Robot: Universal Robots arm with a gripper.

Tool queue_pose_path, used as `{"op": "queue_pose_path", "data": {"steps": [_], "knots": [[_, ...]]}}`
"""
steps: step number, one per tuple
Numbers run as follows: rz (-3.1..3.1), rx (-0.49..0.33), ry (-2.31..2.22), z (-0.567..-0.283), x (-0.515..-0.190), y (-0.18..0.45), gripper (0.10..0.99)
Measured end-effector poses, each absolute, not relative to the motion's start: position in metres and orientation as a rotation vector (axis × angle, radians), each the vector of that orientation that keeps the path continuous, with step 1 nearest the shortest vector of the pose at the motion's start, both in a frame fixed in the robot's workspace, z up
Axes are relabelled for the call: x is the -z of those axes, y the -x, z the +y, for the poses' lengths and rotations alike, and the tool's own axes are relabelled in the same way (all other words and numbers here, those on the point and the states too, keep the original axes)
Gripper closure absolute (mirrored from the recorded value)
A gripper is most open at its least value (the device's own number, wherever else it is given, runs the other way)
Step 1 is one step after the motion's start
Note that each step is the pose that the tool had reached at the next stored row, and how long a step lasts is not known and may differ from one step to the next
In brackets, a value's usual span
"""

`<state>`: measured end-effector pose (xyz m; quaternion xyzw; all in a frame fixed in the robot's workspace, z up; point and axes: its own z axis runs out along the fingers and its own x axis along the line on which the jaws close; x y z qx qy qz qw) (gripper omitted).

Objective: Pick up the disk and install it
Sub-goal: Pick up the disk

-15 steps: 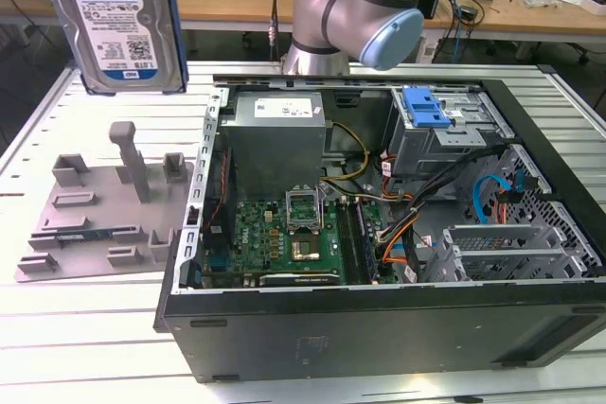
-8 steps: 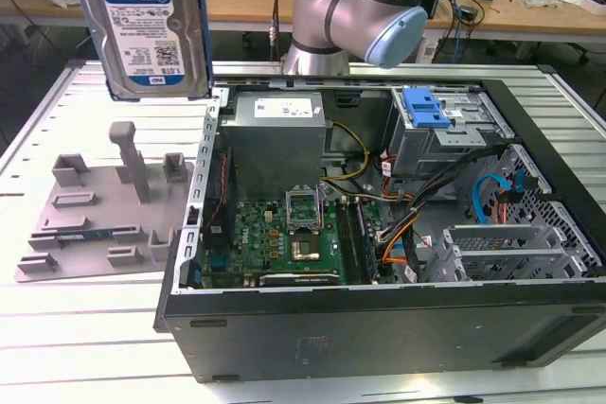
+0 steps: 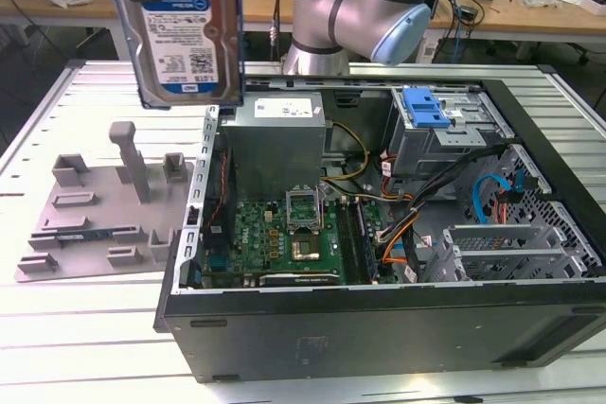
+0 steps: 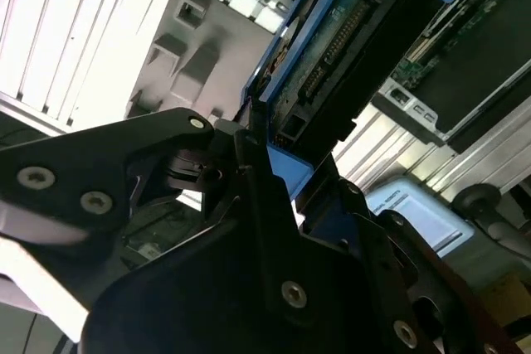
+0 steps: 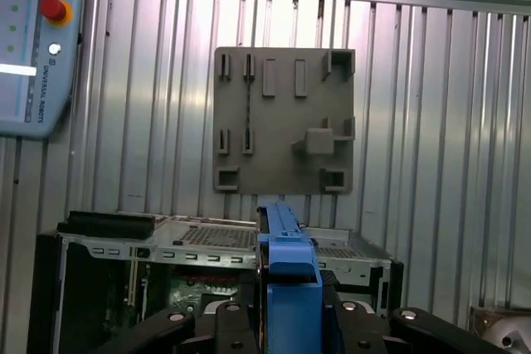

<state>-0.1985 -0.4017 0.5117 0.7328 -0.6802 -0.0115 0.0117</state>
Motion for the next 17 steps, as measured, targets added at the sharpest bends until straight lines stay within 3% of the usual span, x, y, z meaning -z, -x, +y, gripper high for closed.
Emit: {"op": "queue_pose_path", "data": {"steps": [17], "knots": [[-2.121,0.036,-2.285,-0.433,-0.512,0.133,0.718]]}}
